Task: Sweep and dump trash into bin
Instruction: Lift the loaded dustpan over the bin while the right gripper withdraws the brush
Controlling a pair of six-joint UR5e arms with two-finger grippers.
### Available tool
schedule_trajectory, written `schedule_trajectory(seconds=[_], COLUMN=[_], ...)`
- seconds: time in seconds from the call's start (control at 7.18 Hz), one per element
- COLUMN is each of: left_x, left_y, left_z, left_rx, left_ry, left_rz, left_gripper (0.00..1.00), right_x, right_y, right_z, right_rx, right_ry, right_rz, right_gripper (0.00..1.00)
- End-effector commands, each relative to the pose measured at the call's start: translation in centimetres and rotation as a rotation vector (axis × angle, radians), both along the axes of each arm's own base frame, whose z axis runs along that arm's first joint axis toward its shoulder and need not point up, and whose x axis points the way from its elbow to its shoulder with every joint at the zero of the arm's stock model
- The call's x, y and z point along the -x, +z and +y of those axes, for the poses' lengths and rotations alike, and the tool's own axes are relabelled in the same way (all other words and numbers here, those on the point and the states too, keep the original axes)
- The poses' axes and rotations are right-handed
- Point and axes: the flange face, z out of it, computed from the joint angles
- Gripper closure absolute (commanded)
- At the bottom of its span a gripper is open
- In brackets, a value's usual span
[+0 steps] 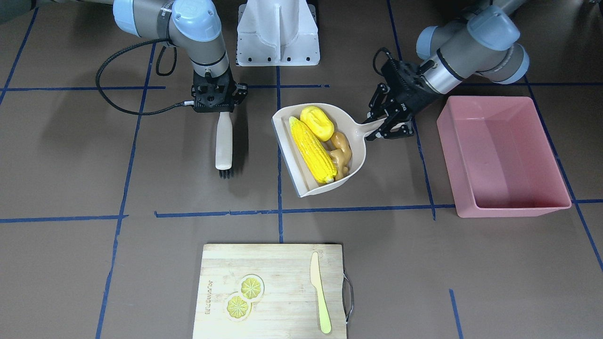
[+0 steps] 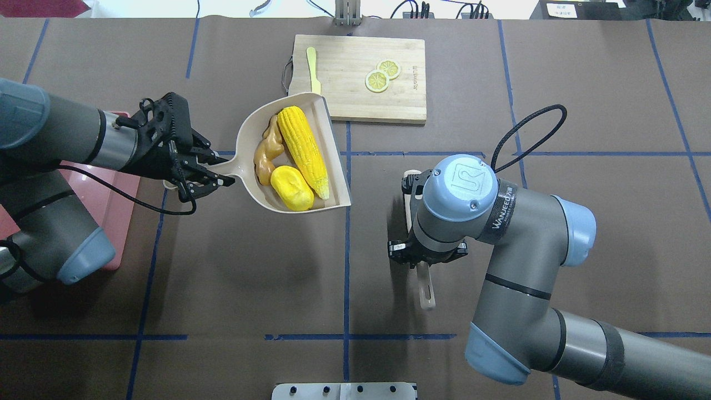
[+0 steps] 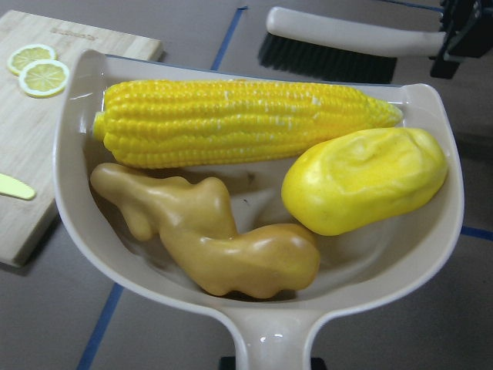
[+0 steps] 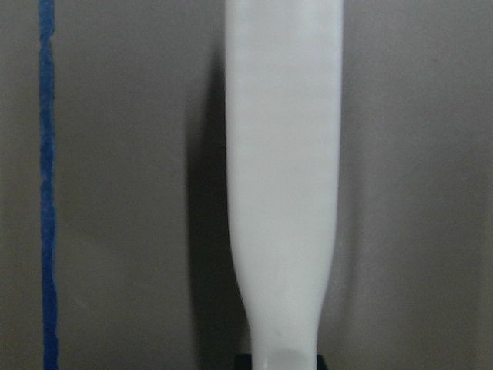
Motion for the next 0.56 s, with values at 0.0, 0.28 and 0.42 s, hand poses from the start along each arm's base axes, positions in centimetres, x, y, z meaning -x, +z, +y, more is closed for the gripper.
schedule_trajectory(seconds=[0.0, 0.28, 0.42], left_x=[10.18, 10.3, 10.38], left_y=[3.53, 3.42, 3.15], left_z=[-4.44, -4.41, -4.29], left_rx=[0.161, 0.163, 0.161], left_ry=[0.053, 0.053, 0.053], left_rz=[0.022, 0.024, 0.027], left_gripper=[1.0, 1.0, 1.0], right_x=[0.06, 0.03, 0.04], right_y=[-0.93, -0.79, -0.88], right_z=[0.59, 0.5, 0.49], right_rx=[-0.017, -0.022, -0.022], right_ry=[0.015, 0.01, 0.011], right_rz=[-0.018, -0.016, -0.017], right_gripper=[1.0, 1.0, 1.0])
